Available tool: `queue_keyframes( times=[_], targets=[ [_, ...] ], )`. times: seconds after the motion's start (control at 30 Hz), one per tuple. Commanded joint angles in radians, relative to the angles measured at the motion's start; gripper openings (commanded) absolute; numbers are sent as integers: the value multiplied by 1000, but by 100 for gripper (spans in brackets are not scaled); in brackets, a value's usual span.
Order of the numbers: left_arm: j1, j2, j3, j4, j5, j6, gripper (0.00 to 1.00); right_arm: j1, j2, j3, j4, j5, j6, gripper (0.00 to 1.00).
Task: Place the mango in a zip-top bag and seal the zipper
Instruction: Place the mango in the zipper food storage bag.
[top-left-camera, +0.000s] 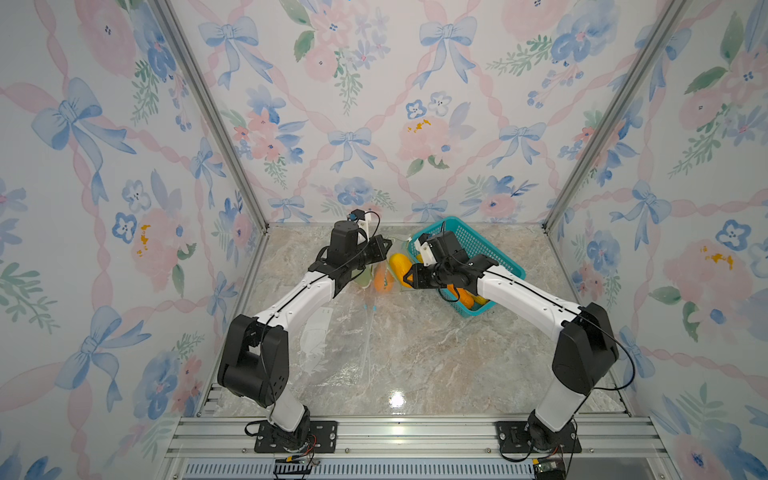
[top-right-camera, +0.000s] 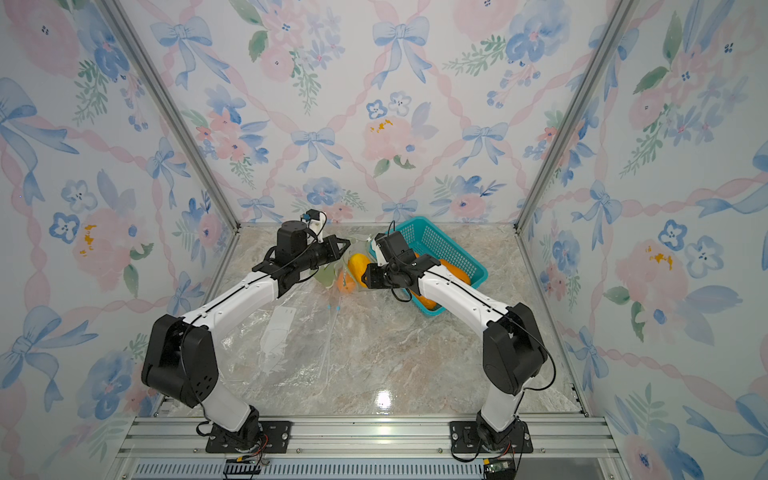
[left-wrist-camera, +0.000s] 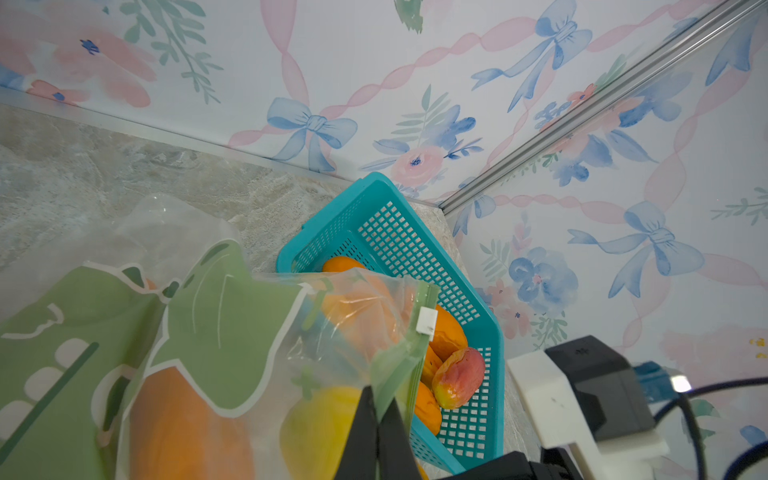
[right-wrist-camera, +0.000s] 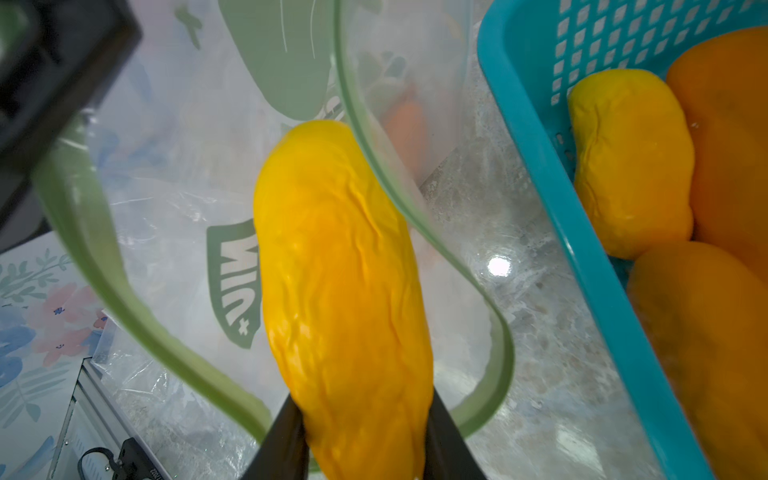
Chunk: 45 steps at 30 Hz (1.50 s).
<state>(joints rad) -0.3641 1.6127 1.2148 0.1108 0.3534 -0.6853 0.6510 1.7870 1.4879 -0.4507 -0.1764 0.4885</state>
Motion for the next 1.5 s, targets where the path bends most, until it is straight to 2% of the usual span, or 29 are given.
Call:
queue_keyframes(
  times=[0.0,0.13,0.33,0.43,0.67,0.9,1.1,1.47],
  targets=[
    [-5,-47,-7,27,18,28,0,8,25,48,50,21,27,19],
    [-5,-55,-16,28,10,26,0,10,51,57,106,24,32,35],
    [-4,-51,-11,29,4,12,0,7,84,92,80,51,10,61],
    [1,-44,-5,29,-4,7,0,7,65,79,75,54,2,64],
    [9,-21,8,29,7,-2,0,4,-62,-25,116,67,7,64],
    [13,-18,12,30,10,-1,0,-32,-167,-159,182,97,79,58],
    [16,-26,11,30,19,0,0,-68,-141,-228,245,77,164,53],
    [20,-40,8,32,27,-2,0,-77,-5,-226,361,60,209,39]
  ],
)
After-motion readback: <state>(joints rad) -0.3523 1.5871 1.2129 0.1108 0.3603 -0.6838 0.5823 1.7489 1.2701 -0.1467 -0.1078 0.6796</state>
